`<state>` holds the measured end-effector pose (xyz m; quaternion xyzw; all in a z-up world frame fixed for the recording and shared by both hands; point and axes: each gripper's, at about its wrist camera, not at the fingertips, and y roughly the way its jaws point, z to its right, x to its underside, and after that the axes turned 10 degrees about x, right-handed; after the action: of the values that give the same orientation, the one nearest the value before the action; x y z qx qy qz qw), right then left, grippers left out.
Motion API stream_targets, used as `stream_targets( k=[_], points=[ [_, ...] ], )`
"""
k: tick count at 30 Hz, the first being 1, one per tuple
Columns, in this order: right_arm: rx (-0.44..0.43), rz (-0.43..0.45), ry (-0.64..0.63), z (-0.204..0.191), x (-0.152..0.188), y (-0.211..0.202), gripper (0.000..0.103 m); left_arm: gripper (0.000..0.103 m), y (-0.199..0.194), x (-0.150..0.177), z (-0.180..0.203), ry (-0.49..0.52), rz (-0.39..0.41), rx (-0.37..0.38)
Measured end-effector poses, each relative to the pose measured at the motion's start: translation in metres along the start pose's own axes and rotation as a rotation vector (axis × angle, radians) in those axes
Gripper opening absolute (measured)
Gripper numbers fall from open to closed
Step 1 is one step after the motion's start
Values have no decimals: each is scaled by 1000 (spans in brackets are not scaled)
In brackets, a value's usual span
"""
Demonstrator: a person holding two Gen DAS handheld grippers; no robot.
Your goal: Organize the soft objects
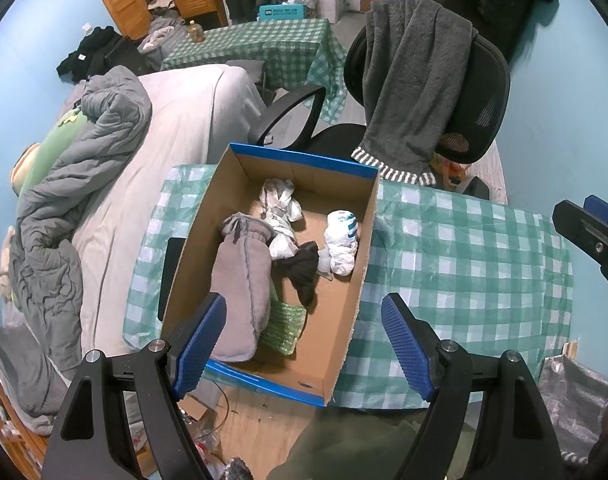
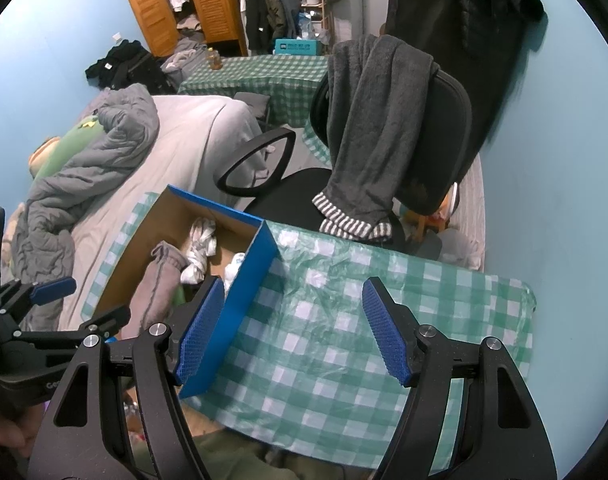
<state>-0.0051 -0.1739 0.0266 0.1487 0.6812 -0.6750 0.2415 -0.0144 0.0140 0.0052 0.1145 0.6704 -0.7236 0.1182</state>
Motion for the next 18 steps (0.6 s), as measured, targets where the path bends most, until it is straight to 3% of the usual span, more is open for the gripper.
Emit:
stream_targets(
  k=[18],
  points=[
    [-1, -5, 1, 2, 1, 0, 71, 81, -1, 2, 3, 2, -7, 0]
  ],
)
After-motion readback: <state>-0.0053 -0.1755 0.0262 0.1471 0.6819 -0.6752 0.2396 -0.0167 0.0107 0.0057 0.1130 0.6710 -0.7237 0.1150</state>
